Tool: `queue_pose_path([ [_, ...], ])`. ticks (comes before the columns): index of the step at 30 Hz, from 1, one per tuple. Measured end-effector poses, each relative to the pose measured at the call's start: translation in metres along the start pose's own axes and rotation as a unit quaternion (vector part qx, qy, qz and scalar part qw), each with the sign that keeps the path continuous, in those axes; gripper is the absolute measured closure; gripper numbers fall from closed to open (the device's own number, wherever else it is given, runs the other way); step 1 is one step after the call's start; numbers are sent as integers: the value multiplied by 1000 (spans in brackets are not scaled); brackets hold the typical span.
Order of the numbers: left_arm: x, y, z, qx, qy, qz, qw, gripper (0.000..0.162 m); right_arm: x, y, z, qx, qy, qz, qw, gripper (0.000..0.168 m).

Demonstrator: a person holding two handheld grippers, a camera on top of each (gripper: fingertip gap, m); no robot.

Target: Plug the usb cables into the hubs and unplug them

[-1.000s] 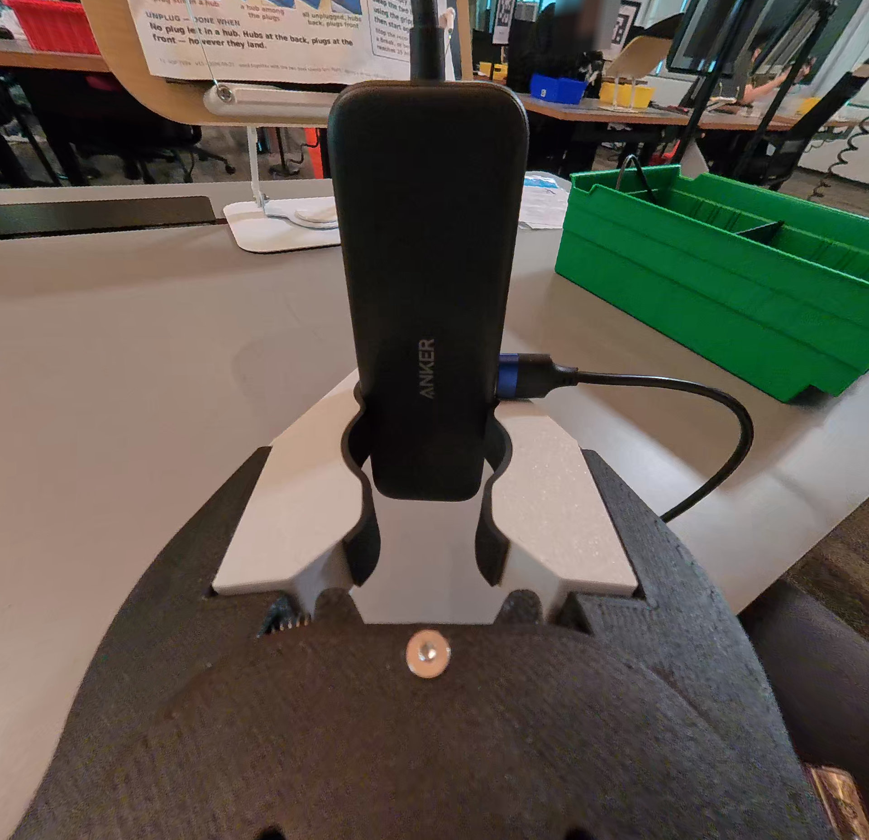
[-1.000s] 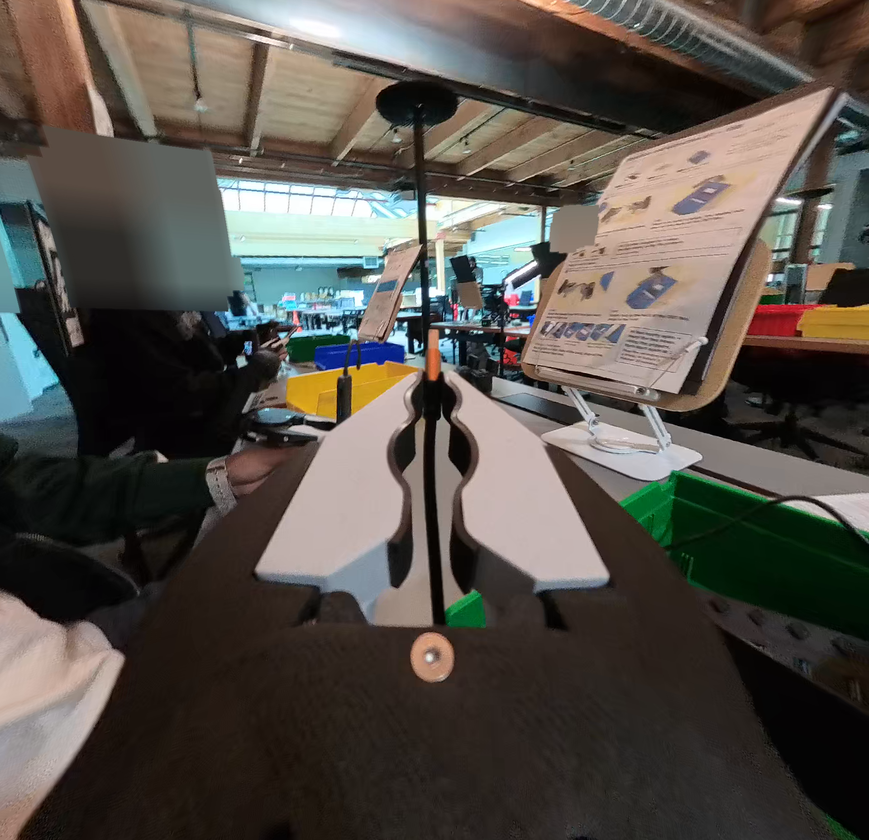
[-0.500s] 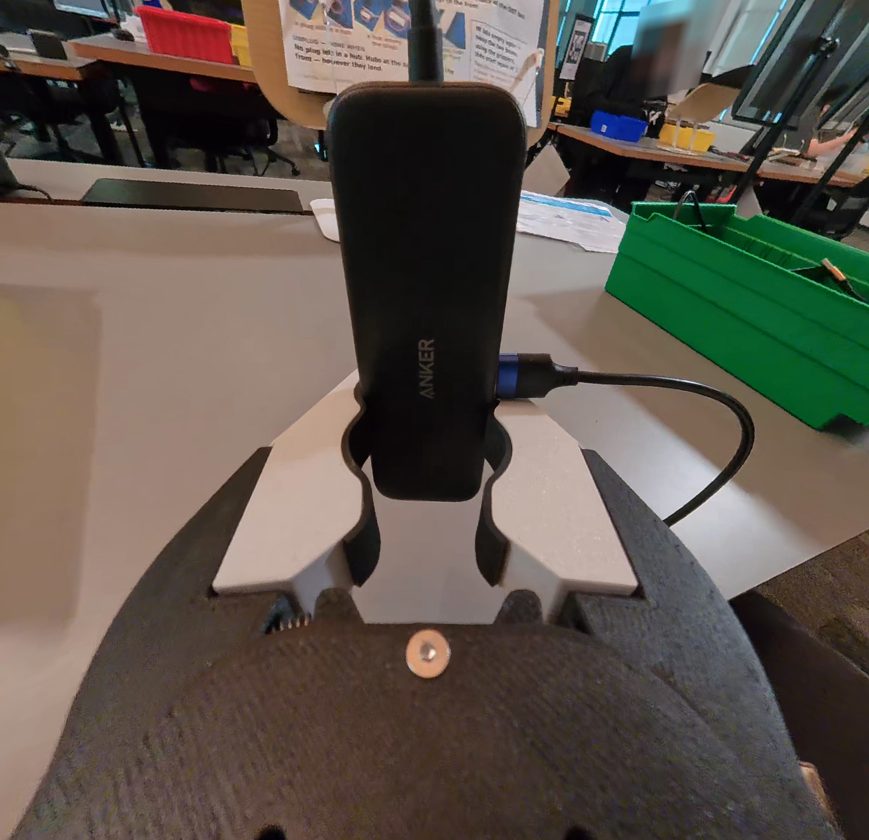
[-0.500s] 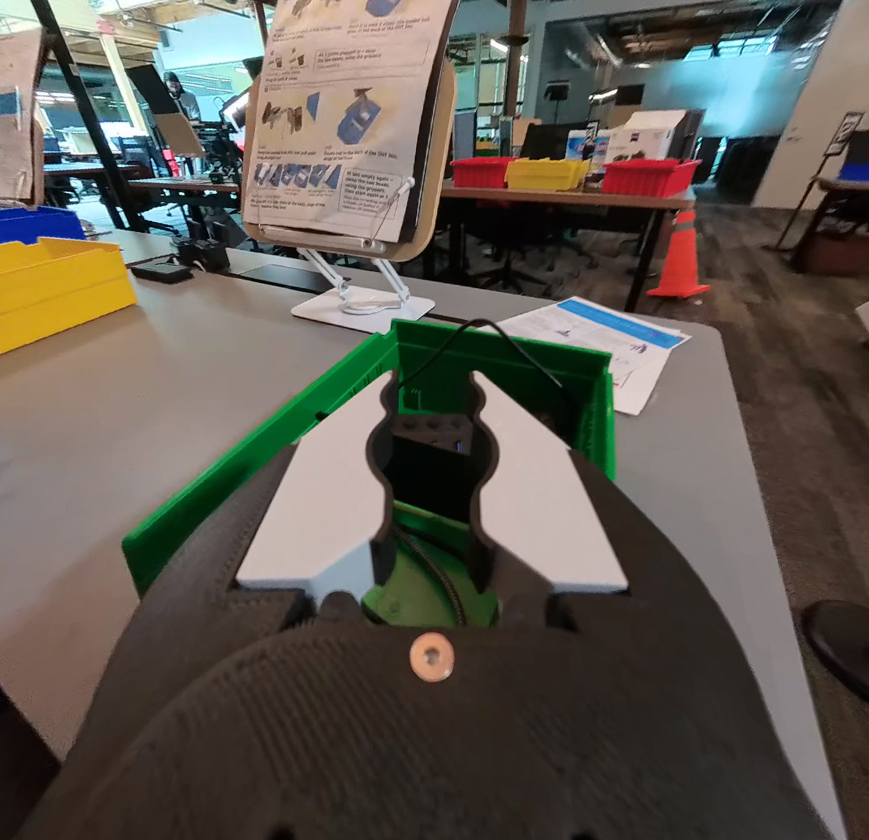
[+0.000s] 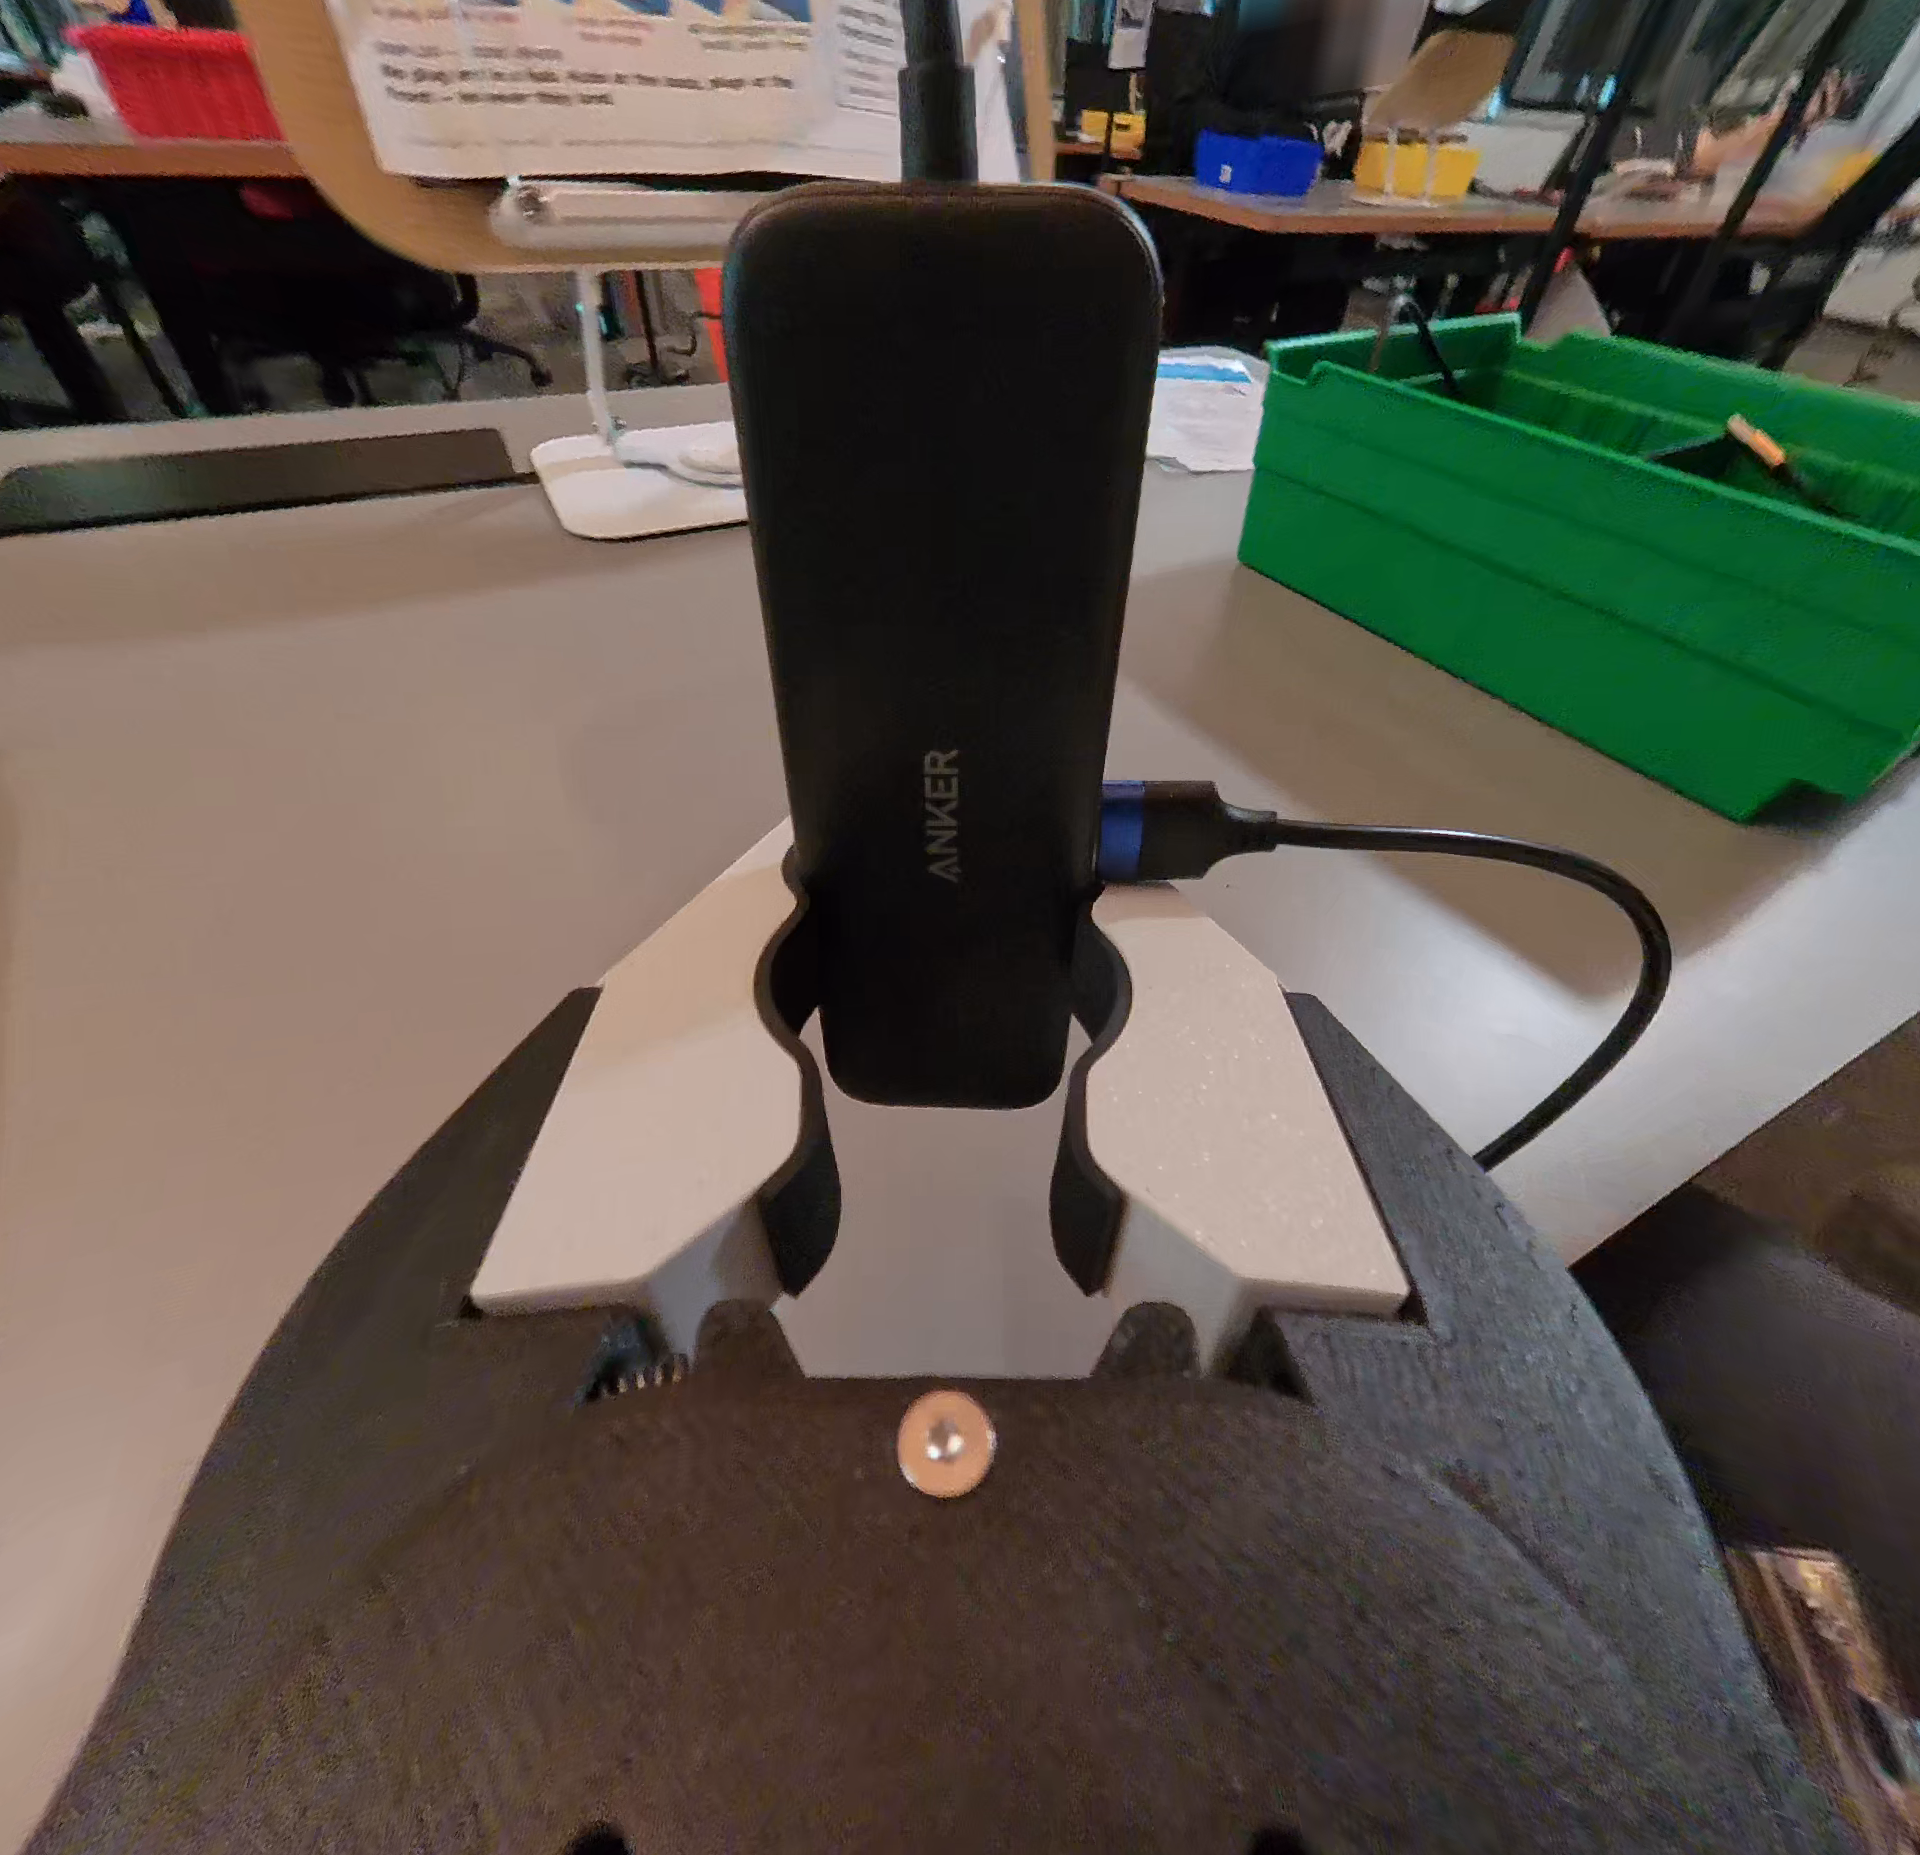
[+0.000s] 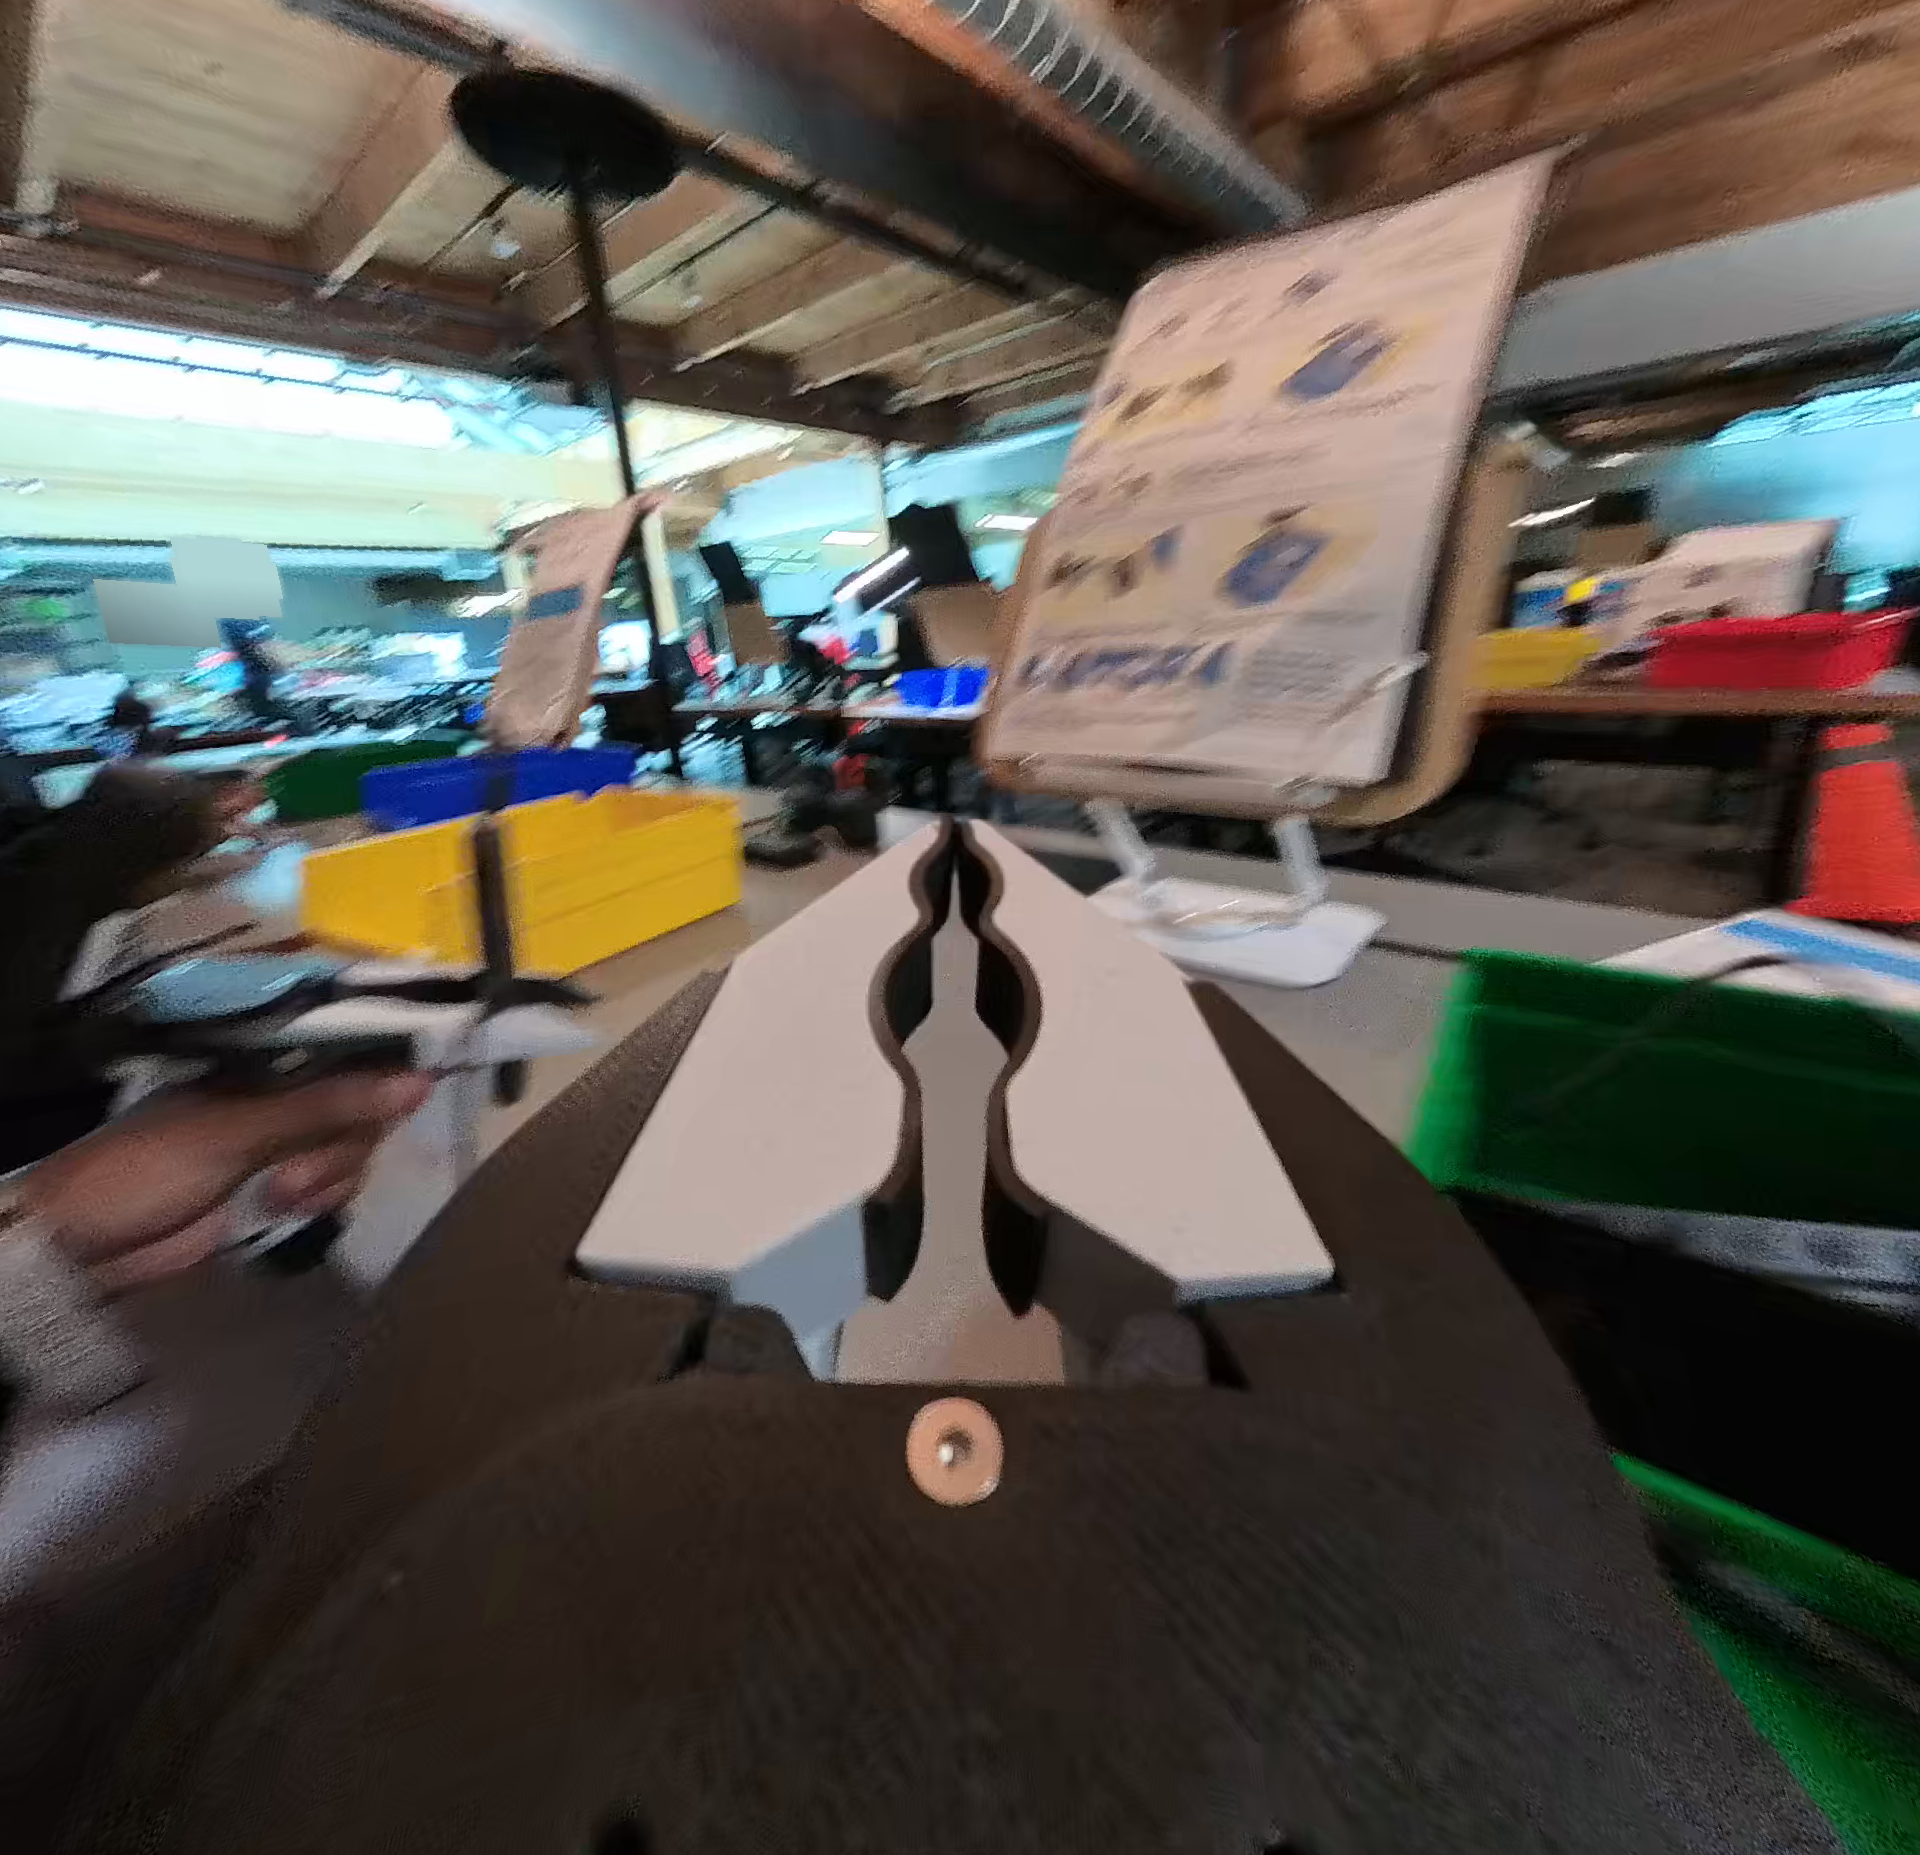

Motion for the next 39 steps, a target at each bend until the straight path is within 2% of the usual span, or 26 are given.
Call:
queue_pose_path([
  [2,-1,-9,-12,6,-45,7,999,120,21,-11,37,-40,-15,42,998,168],
  [6,1,-28,-48,40,-122,29,991,120,50,-24,78,-83,-25,139,986,151],
  [9,3,-38,-78,78,-154,36,984,120,59,-19,79,-68,-41,163,983,149],
  [13,8,-48,-106,140,-119,61,981,120,64,-7,69,-57,-95,182,977,150],
  [20,7,-48,-124,140,-169,39,975,121,73,-1,61,-42,-102,219,969,153],
  [23,7,-48,-122,134,-176,36,975,121,75,-3,62,-55,-113,220,967,161],
  [30,0,-48,-109,128,-133,38,982,119,70,-18,62,-68,-132,236,960,162],
  [31,-2,-47,-106,113,-130,35,984,119,68,-20,63,-70,-124,237,961,162],
  [32,-5,-48,-92,55,-119,25,991,119,65,-19,65,-76,-113,235,962,162],
  [35,-23,-40,-25,13,-43,8,999,120,43,-6,66,-65,-79,183,978,162],
  [37,-33,-28,-10,8,-29,-18,999,120,21,-2,65,-49,-46,136,988,162],
  [39,-29,-26,-5,5,-16,-22,1000,120,0,2,57,-27,9,97,995,162],
])
Point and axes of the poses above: each gripper's, where its closed fingertips meet, y back along the fingers, x out of its underside, z = x × y across the jaws, the point moved 10 cm from there along y, back along the fingers, and after that the axes turned 1 degree about y, right-handed, at the moved point
